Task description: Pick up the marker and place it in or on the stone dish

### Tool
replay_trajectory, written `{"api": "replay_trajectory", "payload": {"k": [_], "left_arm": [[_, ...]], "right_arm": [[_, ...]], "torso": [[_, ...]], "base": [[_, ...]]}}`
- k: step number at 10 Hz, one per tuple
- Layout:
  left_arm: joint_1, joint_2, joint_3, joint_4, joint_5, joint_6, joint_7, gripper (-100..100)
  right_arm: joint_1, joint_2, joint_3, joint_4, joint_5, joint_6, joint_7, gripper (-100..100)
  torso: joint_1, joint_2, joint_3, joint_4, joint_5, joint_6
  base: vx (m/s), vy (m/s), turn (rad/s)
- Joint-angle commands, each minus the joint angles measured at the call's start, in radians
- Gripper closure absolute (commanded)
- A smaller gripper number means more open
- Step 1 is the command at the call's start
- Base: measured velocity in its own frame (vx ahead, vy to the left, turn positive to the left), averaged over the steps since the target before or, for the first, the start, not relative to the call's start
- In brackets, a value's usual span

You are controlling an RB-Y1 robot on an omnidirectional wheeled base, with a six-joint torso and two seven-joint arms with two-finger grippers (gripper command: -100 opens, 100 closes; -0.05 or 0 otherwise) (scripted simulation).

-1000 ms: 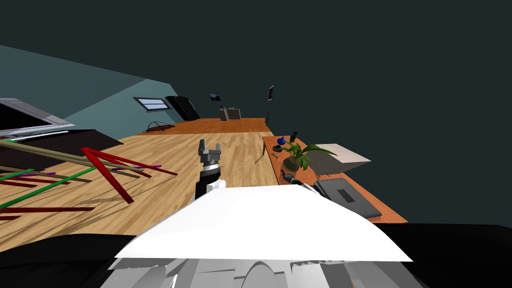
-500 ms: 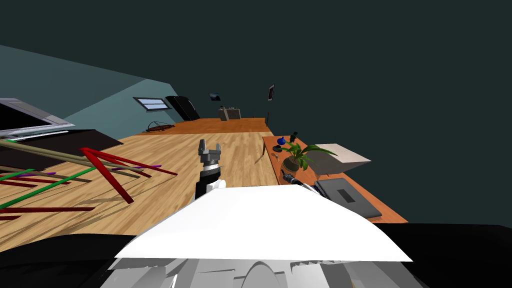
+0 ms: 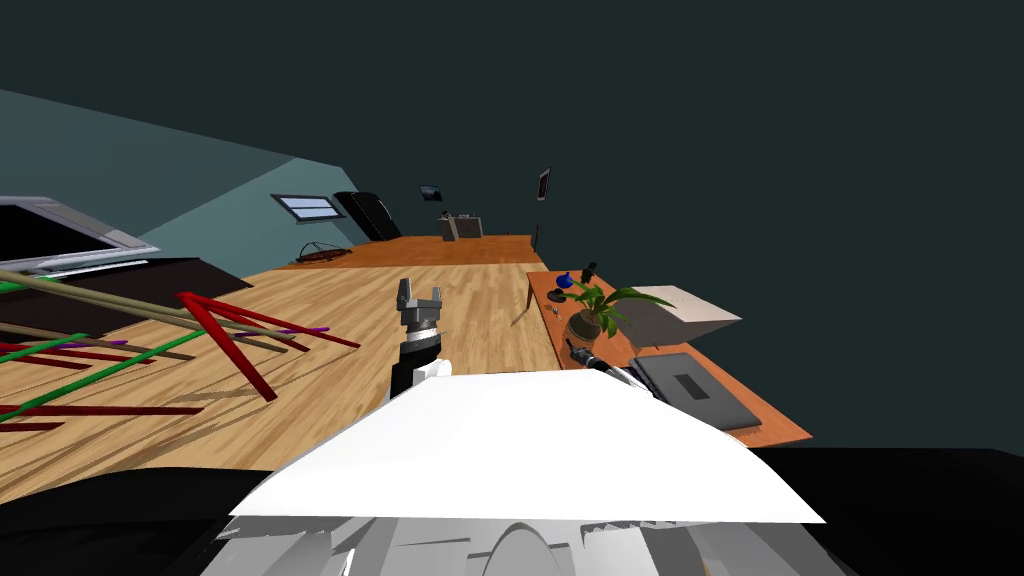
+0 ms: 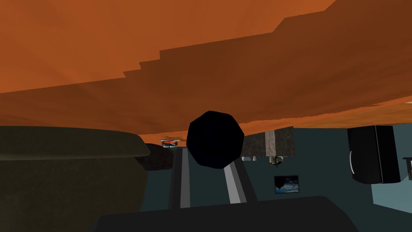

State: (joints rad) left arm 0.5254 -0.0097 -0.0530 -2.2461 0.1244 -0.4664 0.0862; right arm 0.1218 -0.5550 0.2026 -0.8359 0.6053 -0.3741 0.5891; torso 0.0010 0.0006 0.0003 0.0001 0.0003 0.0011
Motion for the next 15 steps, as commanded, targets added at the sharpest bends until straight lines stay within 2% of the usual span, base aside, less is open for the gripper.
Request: {"api": "replay_trajectory", "payload": {"k": [1, 5, 6, 8, 11, 15], "left_arm": [[0.0, 0.0, 0.0, 0.0, 0.0, 0.0, 0.0, 0], [0.0, 0.0, 0.0, 0.0, 0.0, 0.0, 0.0, 0], [0.0, 0.0, 0.0, 0.0, 0.0, 0.0, 0.0, 0], [0.0, 0.0, 0.0, 0.0, 0.0, 0.0, 0.0, 0], [0.0, 0.0, 0.0, 0.0, 0.0, 0.0, 0.0, 0], [0.0, 0.0, 0.0, 0.0, 0.0, 0.0, 0.0, 0]], "right_arm": [[-0.024, -0.032, 0.031, -0.003, -0.004, 0.003, -0.036, 100], [-0.061, -0.083, 0.08, -0.008, -0.01, 0.007, -0.092, 100], [-0.082, -0.111, 0.107, -0.01, -0.013, 0.01, -0.124, 100], [-0.103, -0.138, 0.134, -0.011, -0.017, 0.013, -0.156, 100], [-0.133, -0.176, 0.172, -0.011, -0.024, 0.018, -0.203, 100], [-0.192, -0.249, 0.246, -0.011, -0.038, 0.027, -0.297, 100]], "torso": [[0.0, 0.0, 0.0, 0.0, 0.0, 0.0], [0.0, -0.009, -0.005, -0.001, 0.0, -0.002], [0.0, -0.008, -0.004, -0.001, 0.0, -0.002], [-0.002, -0.01, -0.005, -0.001, 0.001, -0.003], [-0.005, -0.018, -0.007, 0.003, 0.003, -0.009], [-0.012, -0.036, -0.014, 0.007, 0.005, -0.018]], "base": [[0.046, 0.023, 0.016], [0.099, 0.017, 0.016], [0.1, -0.003, 0.012], [0.097, -0.012, 0.004], [0.078, 0.008, 0.009], [0.12, 0.007, 0.017]]}}
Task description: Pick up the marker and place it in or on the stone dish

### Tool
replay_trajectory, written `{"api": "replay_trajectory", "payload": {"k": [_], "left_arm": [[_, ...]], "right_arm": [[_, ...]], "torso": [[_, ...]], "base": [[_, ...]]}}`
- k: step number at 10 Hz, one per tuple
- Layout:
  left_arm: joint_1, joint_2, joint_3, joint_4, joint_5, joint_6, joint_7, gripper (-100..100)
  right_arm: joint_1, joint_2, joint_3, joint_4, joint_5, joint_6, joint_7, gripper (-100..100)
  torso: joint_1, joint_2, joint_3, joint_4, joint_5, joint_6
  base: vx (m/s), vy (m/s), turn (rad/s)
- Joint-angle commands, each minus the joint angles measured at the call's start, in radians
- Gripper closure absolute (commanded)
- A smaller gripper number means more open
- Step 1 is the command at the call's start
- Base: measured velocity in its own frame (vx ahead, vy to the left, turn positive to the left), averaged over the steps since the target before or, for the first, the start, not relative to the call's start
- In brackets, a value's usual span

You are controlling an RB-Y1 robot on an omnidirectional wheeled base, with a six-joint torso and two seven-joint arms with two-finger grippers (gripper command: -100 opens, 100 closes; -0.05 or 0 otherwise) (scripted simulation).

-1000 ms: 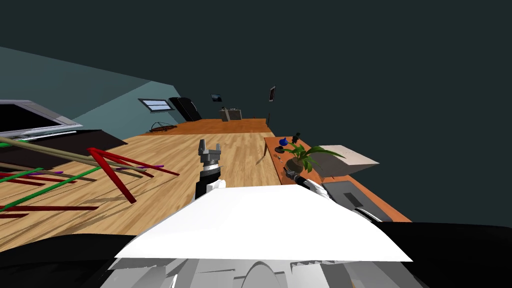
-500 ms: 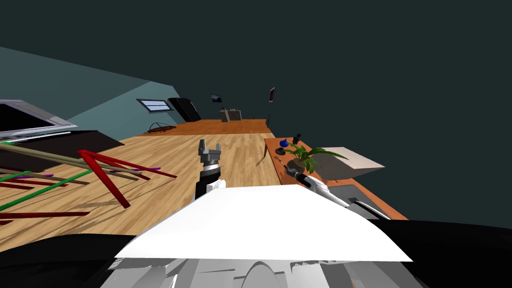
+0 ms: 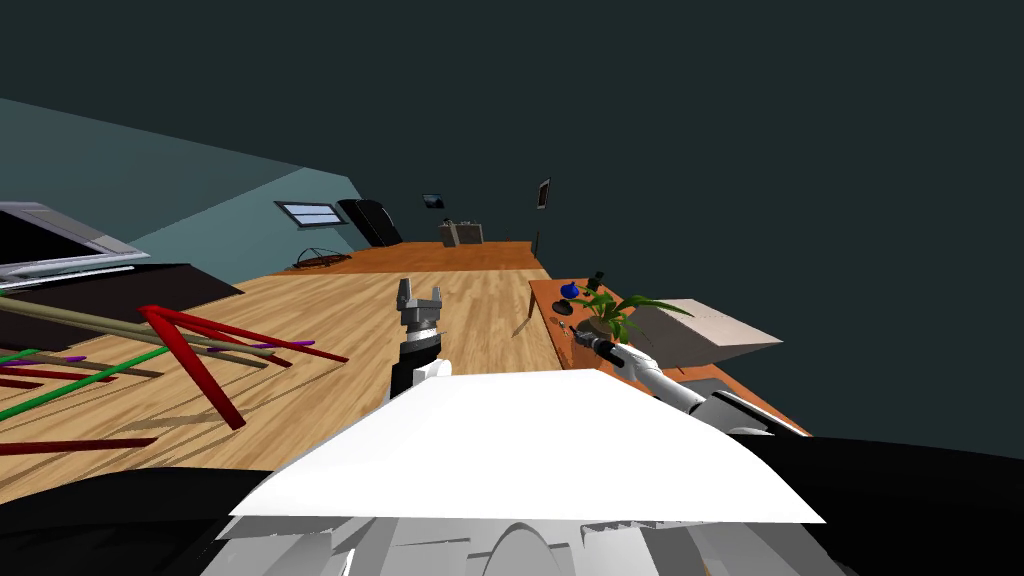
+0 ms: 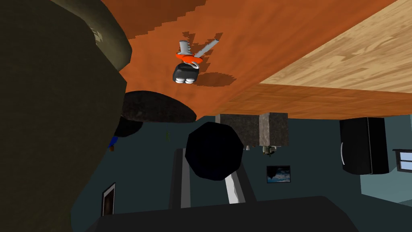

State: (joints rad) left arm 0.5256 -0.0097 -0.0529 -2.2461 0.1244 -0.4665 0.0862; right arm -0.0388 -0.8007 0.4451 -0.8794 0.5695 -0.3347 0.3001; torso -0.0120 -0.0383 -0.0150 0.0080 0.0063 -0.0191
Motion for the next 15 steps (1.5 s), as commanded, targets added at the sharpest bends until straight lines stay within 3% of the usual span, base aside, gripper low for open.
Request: {"api": "replay_trajectory", "payload": {"k": [1, 2, 3, 13, 15], "left_arm": [[0.0, 0.0, 0.0, 0.0, 0.0, 0.0, 0.0, 0], [0.0, 0.0, 0.0, 0.0, 0.0, 0.0, 0.0, 0], [0.0, 0.0, 0.0, 0.0, 0.0, 0.0, 0.0, 0], [0.0, 0.0, 0.0, 0.0, 0.0, 0.0, 0.0, 0], [0.0, 0.0, 0.0, 0.0, 0.0, 0.0, 0.0, 0]], "right_arm": [[-0.032, -0.003, 0.004, 0.033, -0.002, -0.012, -0.008, 100], [-0.032, -0.003, 0.004, 0.033, -0.002, -0.012, -0.008, 100], [-0.056, -0.034, 0.036, 0.032, -0.007, -0.009, -0.047, 100], [-0.158, -0.159, 0.166, 0.035, -0.03, 0.007, -0.212, 100], [-0.195, -0.202, 0.213, 0.039, -0.04, 0.013, -0.273, 100]], "torso": [[0.0, 0.0, 0.0, 0.0, 0.0, 0.0], [-0.002, -0.001, -0.001, 0.0, -0.001, -0.001], [-0.005, -0.001, 0.0, 0.0, -0.001, -0.002], [-0.021, -0.028, -0.011, 0.006, 0.005, -0.011], [-0.021, -0.029, -0.012, 0.006, 0.005, -0.011]], "base": [[0.076, 0.01, 0.012], [0.023, 0.0, 0.01], [0.065, -0.004, 0.009], [0.094, 0.001, 0.014], [0.137, -0.004, 0.022]]}}
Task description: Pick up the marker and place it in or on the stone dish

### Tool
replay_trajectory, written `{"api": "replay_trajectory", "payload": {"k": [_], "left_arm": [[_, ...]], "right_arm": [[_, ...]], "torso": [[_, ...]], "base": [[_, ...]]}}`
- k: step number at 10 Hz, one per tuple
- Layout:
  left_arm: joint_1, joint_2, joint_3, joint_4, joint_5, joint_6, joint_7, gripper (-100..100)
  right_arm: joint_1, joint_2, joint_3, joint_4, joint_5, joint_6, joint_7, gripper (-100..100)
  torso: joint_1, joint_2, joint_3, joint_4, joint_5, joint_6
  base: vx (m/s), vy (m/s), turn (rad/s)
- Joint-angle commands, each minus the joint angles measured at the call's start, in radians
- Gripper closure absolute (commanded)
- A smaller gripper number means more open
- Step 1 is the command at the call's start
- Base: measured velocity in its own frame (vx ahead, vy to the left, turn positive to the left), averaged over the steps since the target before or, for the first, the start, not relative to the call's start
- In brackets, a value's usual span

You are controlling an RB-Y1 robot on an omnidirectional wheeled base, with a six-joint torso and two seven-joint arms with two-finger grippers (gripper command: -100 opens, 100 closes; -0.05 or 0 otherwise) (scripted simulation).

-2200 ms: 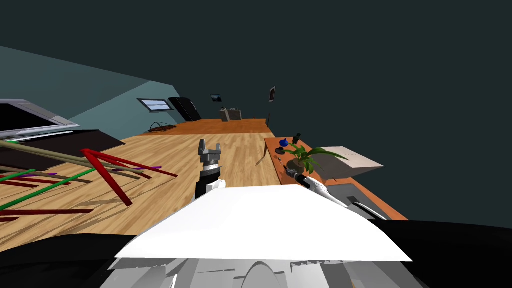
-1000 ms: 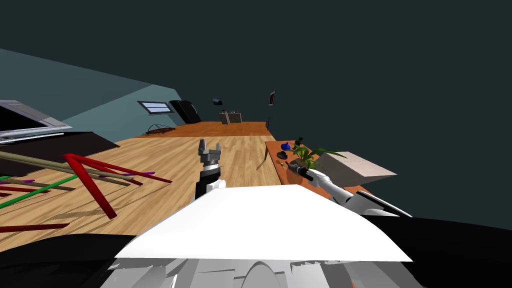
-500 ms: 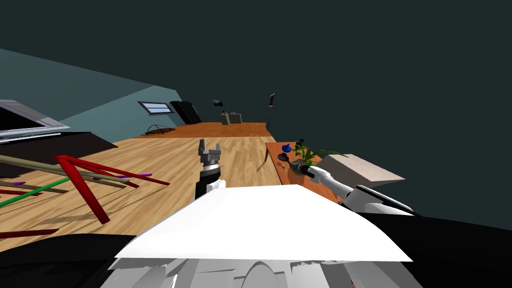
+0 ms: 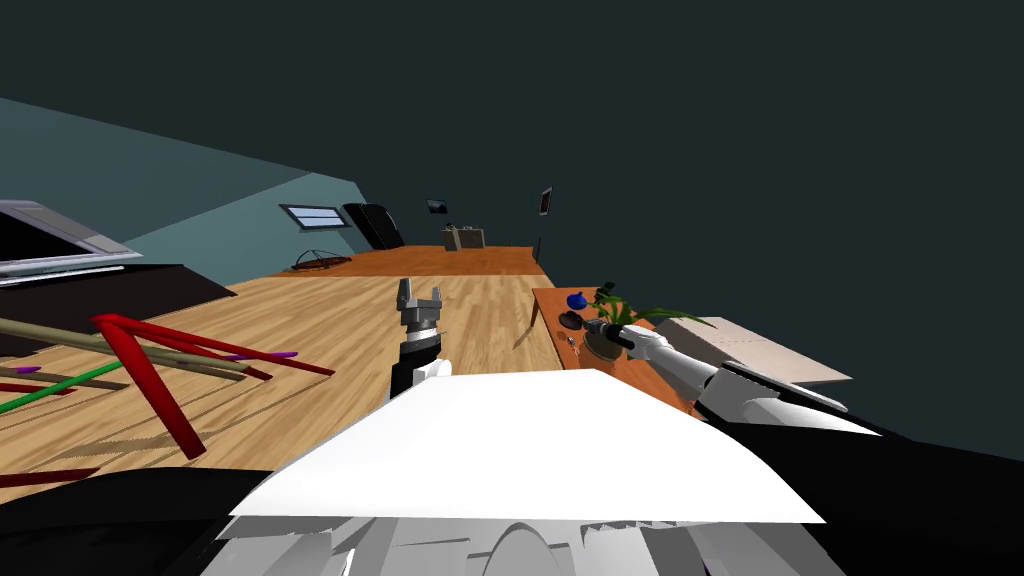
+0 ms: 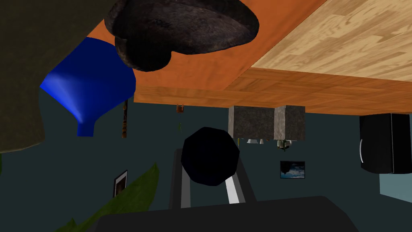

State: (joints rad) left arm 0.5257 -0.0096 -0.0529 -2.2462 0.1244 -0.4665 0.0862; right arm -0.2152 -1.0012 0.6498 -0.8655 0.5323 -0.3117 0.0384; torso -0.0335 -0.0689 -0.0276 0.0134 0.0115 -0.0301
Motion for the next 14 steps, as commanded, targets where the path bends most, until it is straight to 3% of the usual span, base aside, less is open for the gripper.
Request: {"api": "replay_trajectory", "payload": {"k": [1, 2, 3, 7, 8, 9, 10, 11, 14], "left_arm": [[0.0, 0.0, 0.0, 0.0, 0.0, 0.0, 0.0, 0], [0.0, 0.0, 0.0, 0.0, 0.0, 0.0, 0.0, 0], [0.0, 0.0, 0.0, 0.0, 0.0, 0.0, 0.0, 0], [0.0, 0.0, 0.0, 0.0, 0.0, 0.0, 0.0, 0], [0.0, 0.0, 0.0, 0.0, 0.0, 0.0, 0.0, 0], [0.0, 0.0, 0.0, 0.0, 0.0, 0.0, 0.0, 0], [-0.001, 0.0, 0.0, 0.0, 0.0, 0.0, 0.0, 0], [-0.001, 0.0, 0.0, 0.0, 0.0, 0.0, 0.0, 0], [-0.001, 0.0, 0.0, 0.0, 0.0, 0.0, 0.0, 0]], "right_arm": [[-0.03, -0.016, 0.023, 0.026, -0.006, -0.008, -0.031, 100], [-0.022, -0.012, 0.017, 0.015, -0.003, -0.003, -0.022, 100], [-0.025, -0.014, 0.018, 0.018, -0.004, -0.004, -0.027, -100], [-0.025, -0.014, 0.018, 0.017, -0.004, -0.003, -0.026, -100], [-0.025, -0.014, 0.018, 0.017, -0.004, -0.003, -0.026, 0], [0.013, -0.038, -0.017, 0.018, -0.025, -0.004, -0.032, -100], [0.048, -0.063, -0.047, 0.018, -0.045, -0.006, -0.037, -100], [0.051, -0.063, -0.052, 0.018, -0.045, -0.006, -0.037, -100], [0.167, -0.137, -0.157, 0.02, -0.108, -0.009, -0.054, -100]], "torso": [[0.0, 0.0, 0.0, 0.0, 0.0, 0.0], [0.0, 0.0, 0.0, 0.0, 0.0, 0.0], [0.001, 0.004, 0.002, 0.0, -0.001, 0.001], [0.0, 0.01, 0.005, 0.001, -0.001, 0.001], [0.0, 0.01, 0.005, 0.001, -0.001, 0.001], [0.0, 0.01, 0.005, 0.001, -0.001, 0.001], [0.0, 0.015, 0.008, 0.002, -0.001, 0.0], [0.0, 0.019, 0.01, 0.003, -0.001, 0.001], [0.002, 0.022, 0.012, 0.004, -0.001, 0.001]], "base": [[0.137, 0.002, 0.017], [0.061, 0.002, 0.008], [0.013, 0.0, 0.002], [0.002, 0.0, 0.0], [0.0, 0.0, 0.0], [-0.081, 0.007, 0.289], [-0.142, 0.02, 0.412], [-0.127, 0.022, 0.133], [-0.165, 0.048, 0.384]]}}
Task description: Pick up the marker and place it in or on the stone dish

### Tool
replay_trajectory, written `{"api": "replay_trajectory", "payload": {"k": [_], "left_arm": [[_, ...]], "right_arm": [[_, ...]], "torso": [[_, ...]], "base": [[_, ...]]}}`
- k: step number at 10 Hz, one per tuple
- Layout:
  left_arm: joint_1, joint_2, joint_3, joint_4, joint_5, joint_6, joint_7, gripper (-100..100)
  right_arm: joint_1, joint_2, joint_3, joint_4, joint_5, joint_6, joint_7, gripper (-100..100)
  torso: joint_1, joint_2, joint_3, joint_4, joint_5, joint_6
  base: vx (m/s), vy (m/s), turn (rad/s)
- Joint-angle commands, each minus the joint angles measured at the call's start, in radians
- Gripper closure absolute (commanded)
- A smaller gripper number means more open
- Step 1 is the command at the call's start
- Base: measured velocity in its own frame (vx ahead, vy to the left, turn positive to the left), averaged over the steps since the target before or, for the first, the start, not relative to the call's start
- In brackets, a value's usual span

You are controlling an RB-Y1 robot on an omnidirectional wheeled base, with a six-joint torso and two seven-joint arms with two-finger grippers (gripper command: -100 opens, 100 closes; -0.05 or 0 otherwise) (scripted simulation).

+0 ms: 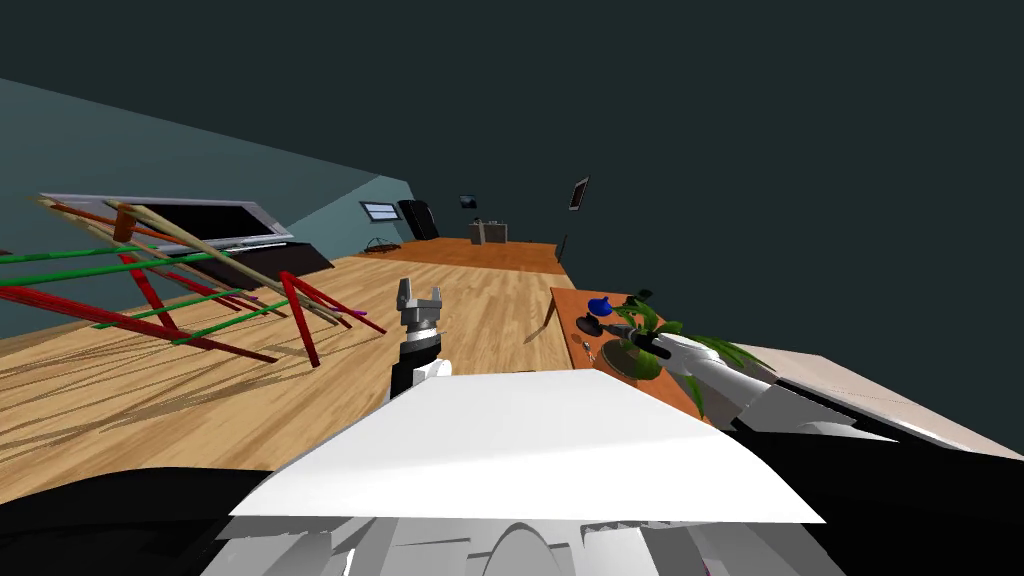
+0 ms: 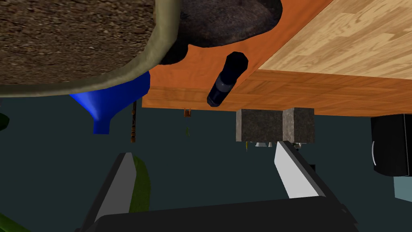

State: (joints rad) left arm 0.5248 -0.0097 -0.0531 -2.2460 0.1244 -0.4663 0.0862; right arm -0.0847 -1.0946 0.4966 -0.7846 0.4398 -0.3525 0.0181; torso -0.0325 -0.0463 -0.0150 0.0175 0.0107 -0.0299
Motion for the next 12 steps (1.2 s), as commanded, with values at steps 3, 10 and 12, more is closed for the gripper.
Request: {"api": "replay_trajectory", "payload": {"k": [3, 10, 12], "left_arm": [[0.001, 0.0, 0.0, 0.0, 0.0, 0.0, 0.0, 0], [0.001, 0.0, 0.0, 0.0, 0.0, 0.0, 0.0, 0], [0.001, 0.0, 0.0, 0.0, 0.0, 0.0, 0.0, 0]], "right_arm": [[0.074, -0.069, -0.039, -0.061, -0.037, 0.03, -0.04, -100], [0.228, -0.168, -0.178, -0.059, -0.12, 0.026, -0.062, -100], [0.203, -0.156, -0.16, -0.044, -0.11, 0.018, -0.06, 0]], "torso": [[-0.001, -0.007, -0.004, -0.001, 0.0, 0.002], [-0.002, -0.007, -0.004, -0.001, 0.0, 0.002], [-0.003, -0.009, -0.005, -0.002, -0.001, 0.002]], "base": [[-0.072, 0.032, 0.114], [-0.105, 0.051, 0.233], [-0.02, 0.009, 0.03]]}}
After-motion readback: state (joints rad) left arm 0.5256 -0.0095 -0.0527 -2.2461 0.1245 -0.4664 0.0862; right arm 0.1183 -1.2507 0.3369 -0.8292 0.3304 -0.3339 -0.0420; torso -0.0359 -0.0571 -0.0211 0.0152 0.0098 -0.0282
